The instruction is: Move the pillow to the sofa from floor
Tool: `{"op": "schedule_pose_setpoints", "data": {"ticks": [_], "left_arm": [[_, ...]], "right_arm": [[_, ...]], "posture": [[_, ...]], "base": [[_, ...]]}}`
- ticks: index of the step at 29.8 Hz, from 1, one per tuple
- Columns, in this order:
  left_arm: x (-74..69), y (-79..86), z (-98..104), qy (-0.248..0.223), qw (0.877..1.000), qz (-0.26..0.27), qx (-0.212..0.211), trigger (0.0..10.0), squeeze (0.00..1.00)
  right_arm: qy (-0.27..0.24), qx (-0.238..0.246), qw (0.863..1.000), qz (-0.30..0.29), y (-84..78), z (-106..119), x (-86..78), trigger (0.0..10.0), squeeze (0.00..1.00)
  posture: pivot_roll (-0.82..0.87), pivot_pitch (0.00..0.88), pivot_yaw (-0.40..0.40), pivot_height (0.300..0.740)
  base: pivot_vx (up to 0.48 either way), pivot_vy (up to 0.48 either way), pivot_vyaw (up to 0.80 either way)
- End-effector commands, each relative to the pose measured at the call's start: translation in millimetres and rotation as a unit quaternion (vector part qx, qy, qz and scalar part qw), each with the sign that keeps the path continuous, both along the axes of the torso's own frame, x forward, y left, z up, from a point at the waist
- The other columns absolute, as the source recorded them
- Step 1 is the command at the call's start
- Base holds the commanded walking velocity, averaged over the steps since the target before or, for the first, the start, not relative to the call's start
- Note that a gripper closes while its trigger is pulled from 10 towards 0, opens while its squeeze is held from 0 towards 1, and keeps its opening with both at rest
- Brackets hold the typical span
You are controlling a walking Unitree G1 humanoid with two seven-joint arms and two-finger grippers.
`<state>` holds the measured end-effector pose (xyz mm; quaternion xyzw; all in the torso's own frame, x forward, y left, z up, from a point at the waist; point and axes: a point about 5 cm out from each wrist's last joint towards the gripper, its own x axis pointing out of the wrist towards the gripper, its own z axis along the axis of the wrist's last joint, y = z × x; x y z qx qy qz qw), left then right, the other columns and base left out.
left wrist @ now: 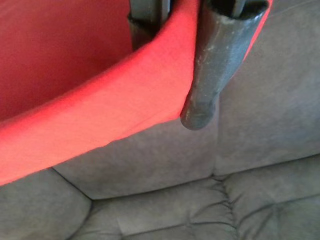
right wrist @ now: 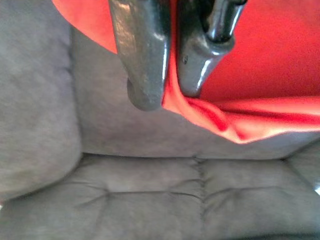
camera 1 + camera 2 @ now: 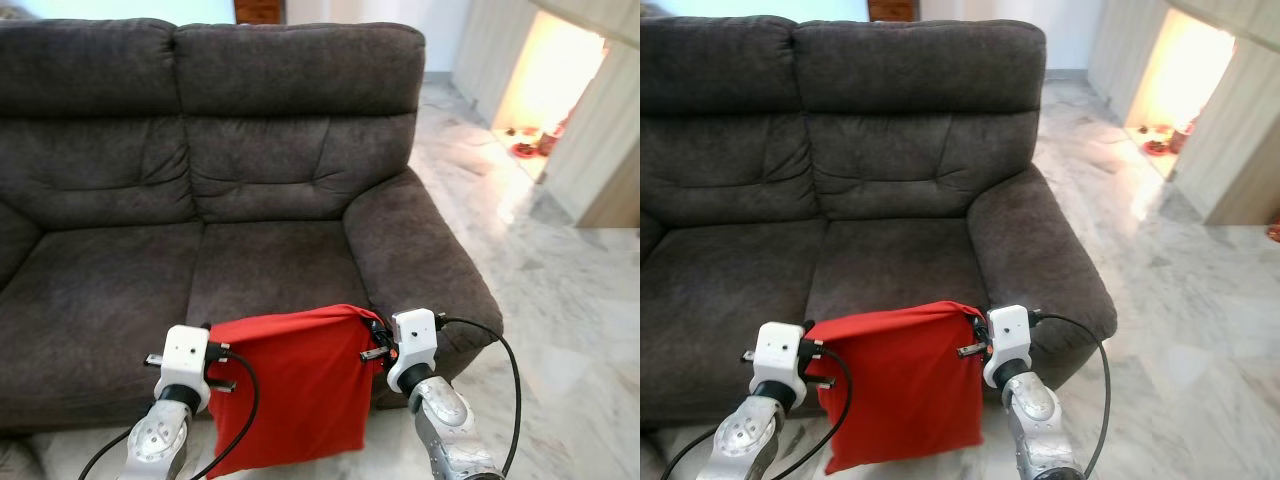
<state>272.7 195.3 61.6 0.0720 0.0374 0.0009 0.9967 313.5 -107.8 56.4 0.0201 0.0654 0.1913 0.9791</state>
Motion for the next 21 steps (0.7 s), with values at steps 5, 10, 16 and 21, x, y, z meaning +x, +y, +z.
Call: {"op": "schedule_pose_setpoints", "data": {"ticks": [5,10,16,21], "left_arm": [[5.5,7.5,24.0,-0.056,0.998,0.023,-0.003,10.0,0.0],[6.2,7.5,30.1,-0.067,0.997,0.023,-0.01,10.0,0.0],[6.1,8.2,33.1,-0.07,0.997,0.026,-0.001,10.0,0.0],[6.0,5.4,37.7,-0.078,0.997,0.016,0.003,10.0,0.0]], "right_arm": [[-0.04,0.01,0.999,-0.033,-19.4,18.0,9.2,10.0,0.0],[-0.053,0.002,0.998,-0.021,-16.2,21.5,9.7,10.0,0.0],[-0.059,0.004,0.998,-0.007,-12.6,23.6,9.0,10.0,0.0],[-0.061,0.025,0.998,-0.02,-13.2,27.4,11.2,10.0,0.0]], "posture": [[0.11,0.084,-0.004,0.74],[0.11,0.085,-0.003,0.74],[0.11,0.085,-0.004,0.74],[0.11,0.083,-0.003,0.74]], "base": [[0.0,0.0,0.0],[0.0,0.0,0.0],[0.0,0.0,0.68],[0.0,0.0,0.41]]}}
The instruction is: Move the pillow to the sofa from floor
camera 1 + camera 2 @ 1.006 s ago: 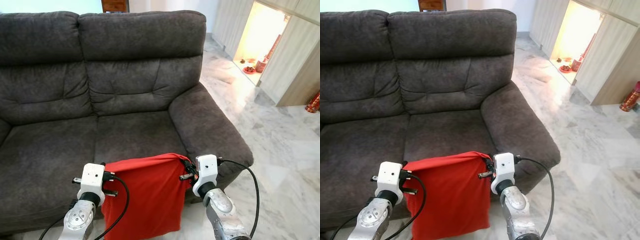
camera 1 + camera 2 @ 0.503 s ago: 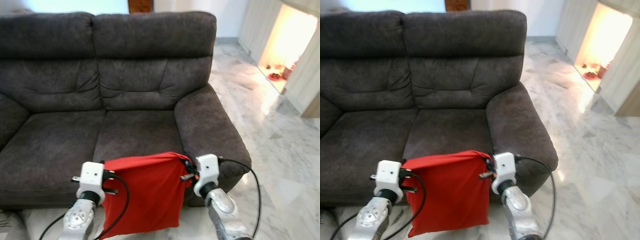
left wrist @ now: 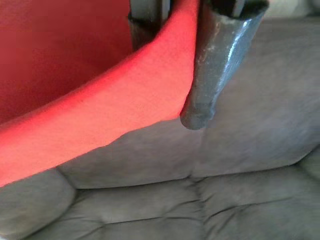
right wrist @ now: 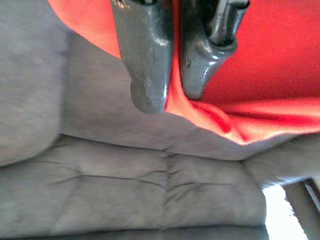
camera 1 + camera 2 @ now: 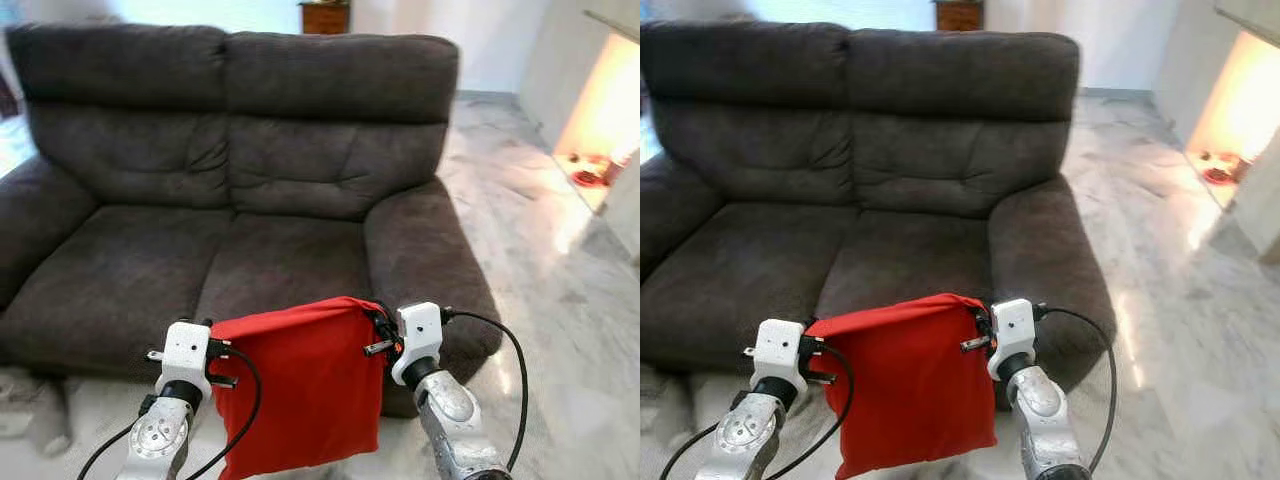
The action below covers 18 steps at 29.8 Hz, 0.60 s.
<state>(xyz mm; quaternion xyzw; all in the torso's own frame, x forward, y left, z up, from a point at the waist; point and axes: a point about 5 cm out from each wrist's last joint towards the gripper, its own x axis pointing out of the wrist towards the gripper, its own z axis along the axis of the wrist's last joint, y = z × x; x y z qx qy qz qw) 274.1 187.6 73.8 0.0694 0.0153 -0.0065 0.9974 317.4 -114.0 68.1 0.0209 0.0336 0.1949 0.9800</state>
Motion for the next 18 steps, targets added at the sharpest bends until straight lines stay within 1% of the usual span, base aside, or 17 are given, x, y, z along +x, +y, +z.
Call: {"op": "schedule_pose_setpoints", "data": {"ticks": [1,5,8,13,14,17,18], "left_arm": [[4.8,12.6,26.2,-0.058,0.998,0.024,0.006,10.0,0.0],[5.5,11.9,29.1,-0.063,0.998,0.019,0.011,10.0,0.0],[6.5,12.7,31.6,-0.065,0.998,0.017,0.021,10.0,0.0],[7.9,14.2,33.2,-0.066,0.997,0.019,0.022,10.0,0.0],[8.7,14.9,34.8,-0.069,0.997,0.02,0.022,10.0,0.0],[9.9,17.2,39.1,-0.074,0.997,0.021,0.032,10.0,0.0],[11.4,20.3,43.1,-0.08,0.996,0.024,0.037,10.0,0.0]], "right_arm": [[-0.032,0.019,0.999,-0.023,-7.2,16.9,7.9,10.0,0.0],[-0.038,0.021,0.999,-0.027,-8.0,20.8,10.6,10.0,0.0],[-0.044,0.024,0.998,-0.031,-8.4,24.6,12.8,10.0,0.0],[-0.048,0.031,0.998,-0.037,-8.1,29.5,15.9,10.0,0.0],[-0.054,0.041,0.997,-0.039,-7.2,33.4,17.6,10.0,0.0],[-0.071,0.043,0.996,-0.038,-5.2,42.9,20.7,10.0,0.0],[-0.08,0.042,0.995,-0.037,-4.1,48.1,22.5,10.0,0.0]], "posture": [[0.11,0.083,-0.003,0.74],[0.11,0.082,-0.002,0.74],[0.11,0.081,-0.002,0.74],[0.11,0.073,-0.001,0.74],[0.11,0.071,-0.001,0.74],[0.11,0.07,-0.001,0.74],[0.11,0.07,-0.001,0.74]], "base": [[0.0,0.0,0.0],[0.0,0.0,0.0],[0.261,0.0,0.0],[0.305,0.0,0.0],[0.337,0.0,0.0],[0.35,0.0,0.0],[0.364,0.0,0.0]]}}
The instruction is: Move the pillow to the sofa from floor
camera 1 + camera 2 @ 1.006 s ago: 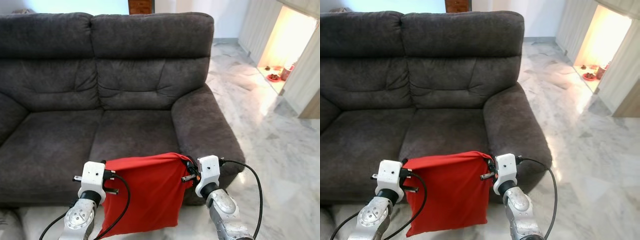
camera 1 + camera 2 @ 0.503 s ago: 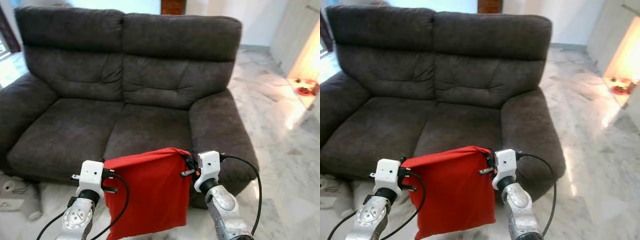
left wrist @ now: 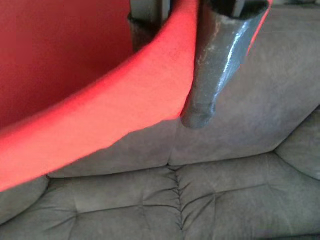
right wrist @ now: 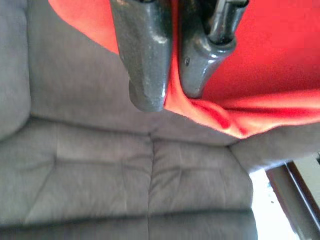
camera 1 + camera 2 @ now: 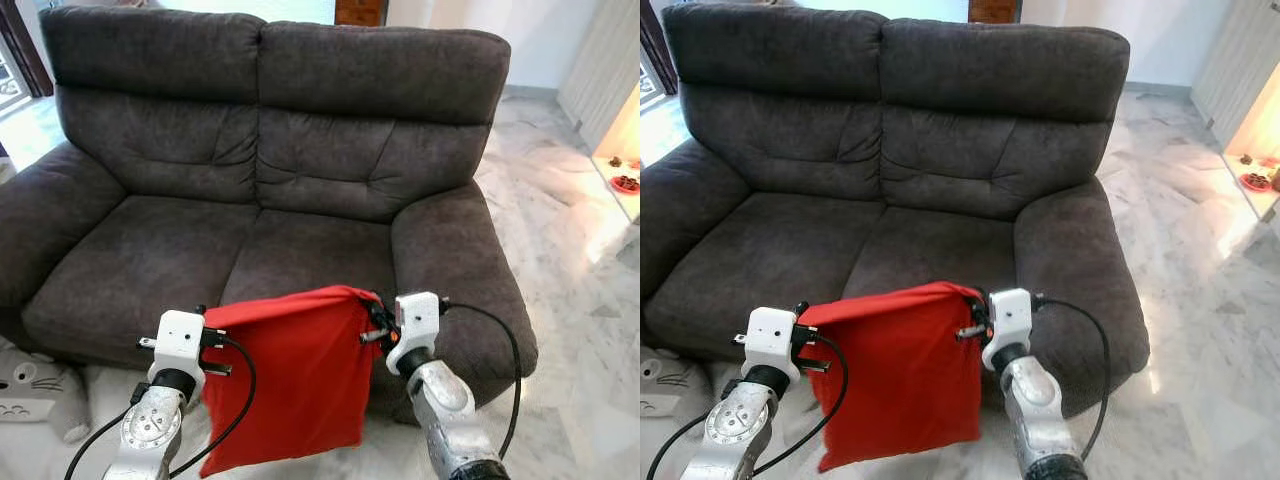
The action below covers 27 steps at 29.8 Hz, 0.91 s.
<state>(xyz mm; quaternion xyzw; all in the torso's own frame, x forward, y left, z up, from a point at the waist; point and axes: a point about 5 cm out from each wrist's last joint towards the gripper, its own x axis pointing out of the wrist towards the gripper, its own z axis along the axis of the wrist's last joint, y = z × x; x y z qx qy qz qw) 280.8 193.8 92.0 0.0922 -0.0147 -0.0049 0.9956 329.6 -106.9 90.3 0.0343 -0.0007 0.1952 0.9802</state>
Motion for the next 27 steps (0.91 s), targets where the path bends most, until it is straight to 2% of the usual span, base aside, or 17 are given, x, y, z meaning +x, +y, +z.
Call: {"op": "schedule_pose_setpoints", "data": {"ticks": [1,9,12,18,20,25,27], "left_arm": [[5.6,15.9,27.1,-0.055,0.998,0.027,0.015,10.0,0.0],[18.6,27.0,53.4,-0.084,0.995,0.033,0.033,10.0,0.0],[26.7,32.3,72.7,-0.108,0.993,0.032,0.039,10.0,0.0],[31.1,35.9,95.2,-0.135,0.989,0.029,0.054,10.0,0.0],[31.6,41.5,108.0,-0.151,0.986,0.039,0.057,10.0,0.0],[31.6,45.1,116.5,-0.162,0.984,0.043,0.057,10.0,0.0],[31.8,47.5,122.0,-0.169,0.983,0.048,0.057,10.0,0.0]], "right_arm": [[-0.052,0.023,0.998,-0.036,-10.7,28.4,11.1,10.0,0.0],[-0.108,0.055,0.992,-0.038,-8.6,66.2,22.2,10.0,0.0],[-0.12,0.072,0.989,-0.044,-8.1,82.1,27.3,10.0,0.0],[-0.134,0.078,0.987,-0.044,-6.2,95.2,30.6,10.0,0.0],[-0.157,0.061,0.986,-0.02,-0.3,104.4,29.1,10.0,0.0],[-0.176,0.07,0.982,0.007,6.4,113.9,25.2,10.0,0.0],[-0.191,0.06,0.98,0.019,10.4,120.1,24.2,10.0,0.0]], "posture": [[0.11,0.07,-0.001,0.74],[0.1,0.044,-0.003,0.74],[0.1,0.041,-0.004,0.74],[0.11,0.05,-0.004,0.74],[0.11,0.057,-0.005,0.74],[0.11,0.059,-0.005,0.74],[0.11,0.063,-0.005,0.74]], "base": [[0.364,0.0,0.0],[0.377,0.0,0.0],[0.394,0.0,0.0],[0.403,0.0,0.0],[0.409,0.0,0.0],[0.412,0.0,0.0],[0.42,0.0,0.8]]}}
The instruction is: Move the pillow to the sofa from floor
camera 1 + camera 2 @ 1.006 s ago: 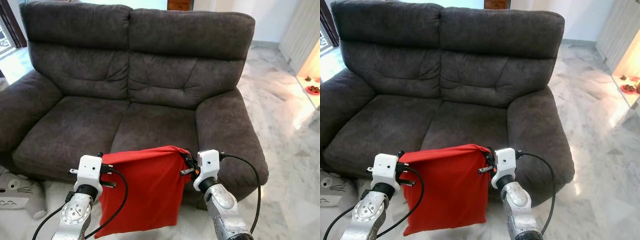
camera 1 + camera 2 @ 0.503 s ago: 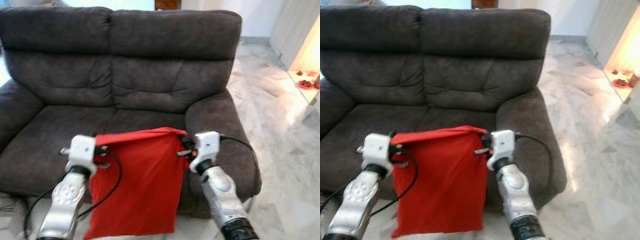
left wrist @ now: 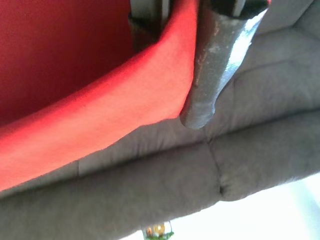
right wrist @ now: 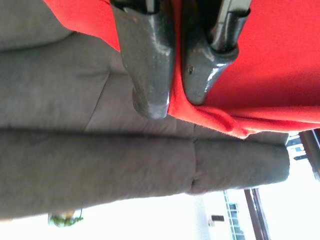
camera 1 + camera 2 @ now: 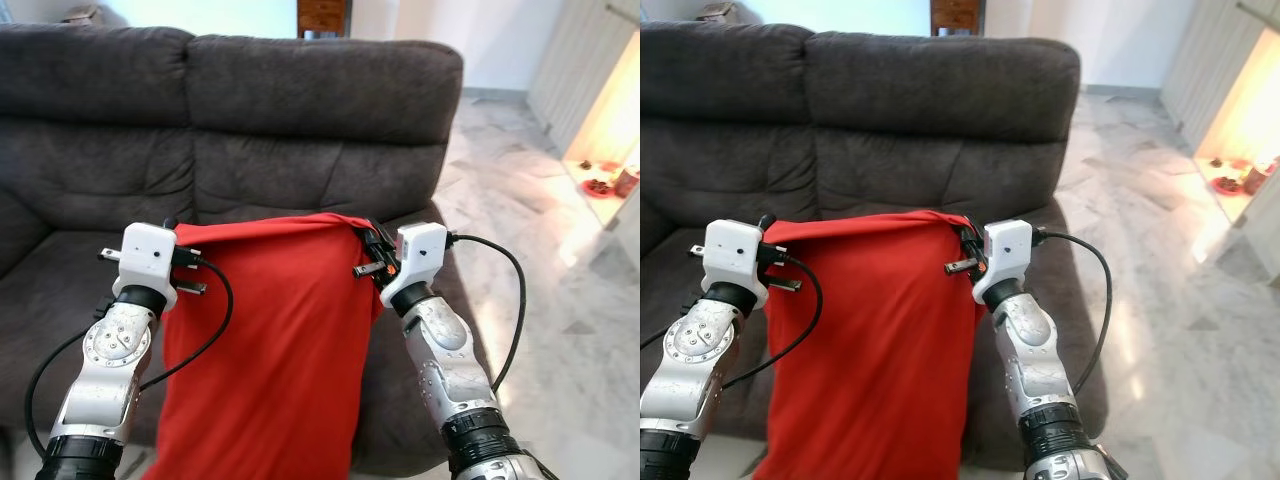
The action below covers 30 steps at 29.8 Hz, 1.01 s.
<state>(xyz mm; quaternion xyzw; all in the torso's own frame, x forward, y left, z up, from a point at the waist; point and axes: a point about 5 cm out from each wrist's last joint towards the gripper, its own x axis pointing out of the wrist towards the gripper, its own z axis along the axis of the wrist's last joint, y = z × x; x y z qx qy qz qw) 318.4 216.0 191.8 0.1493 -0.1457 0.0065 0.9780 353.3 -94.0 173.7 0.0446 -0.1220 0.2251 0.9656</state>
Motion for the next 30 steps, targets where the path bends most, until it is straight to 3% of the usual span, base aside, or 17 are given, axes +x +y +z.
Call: {"op": "schedule_pose_setpoints", "data": {"ticks": [1,11,17,22,23,26,29,30], "left_arm": [[-5.8,25.4,22.2,-0.041,0.998,0.045,-0.007,10.0,0.0],[-2.8,26.9,39.7,-0.062,0.997,0.047,-0.003,10.0,0.0],[-0.8,26.2,42.9,-0.064,0.997,0.047,-0.003,10.0,0.0],[0.2,26.6,44.2,-0.062,0.997,0.043,-0.002,10.0,0.0],[2.2,24.4,46.3,-0.056,0.998,0.029,0.007,10.0,0.0],[2.9,23.2,47.1,-0.053,0.998,0.023,0.012,10.0,0.0],[5.3,15.6,38.6,-0.015,0.999,-0.015,0.025,10.0,0.0],[5.3,9.1,26.1,0.024,0.998,-0.045,0.044,10.0,0.0]], "right_arm": [[-0.073,0.029,0.997,-0.008,-2.5,36.7,0.6,10.0,0.0],[-0.096,0.02,0.995,0.019,4.8,50.5,-0.2,10.0,0.0],[-0.106,0.029,0.994,0.004,1.1,63.9,6.0,10.0,0.0],[-0.096,0.039,0.994,-0.034,-6.3,67.6,13.9,10.0,0.0],[-0.077,0.046,0.992,-0.089,-19.8,67.9,23.1,10.0,0.0],[-0.069,0.052,0.99,-0.114,-26.6,68.1,26.7,10.0,0.0],[-0.052,0.064,0.986,-0.146,-37.4,65.6,30.7,10.0,0.0],[-0.042,0.064,0.986,-0.151,-39.0,60.6,30.9,10.0,0.0]], "posture": [[0.11,0.063,-0.005,0.74],[0.12,0.069,-0.007,0.74],[0.12,0.071,-0.007,0.74],[0.12,0.071,-0.007,0.74],[0.12,0.071,-0.007,0.74],[0.12,0.071,-0.007,0.74],[0.13,0.074,-0.004,0.74],[0.13,0.074,-0.004,0.74]], "base": [[0.42,0.0,0.8],[0.428,0.0,0.78],[0.431,0.0,0.0],[0.436,0.0,0.0],[0.48,0.0,0.0],[0.48,0.0,0.0],[0.375,0.0,0.0],[0.0,0.0,0.0]]}}
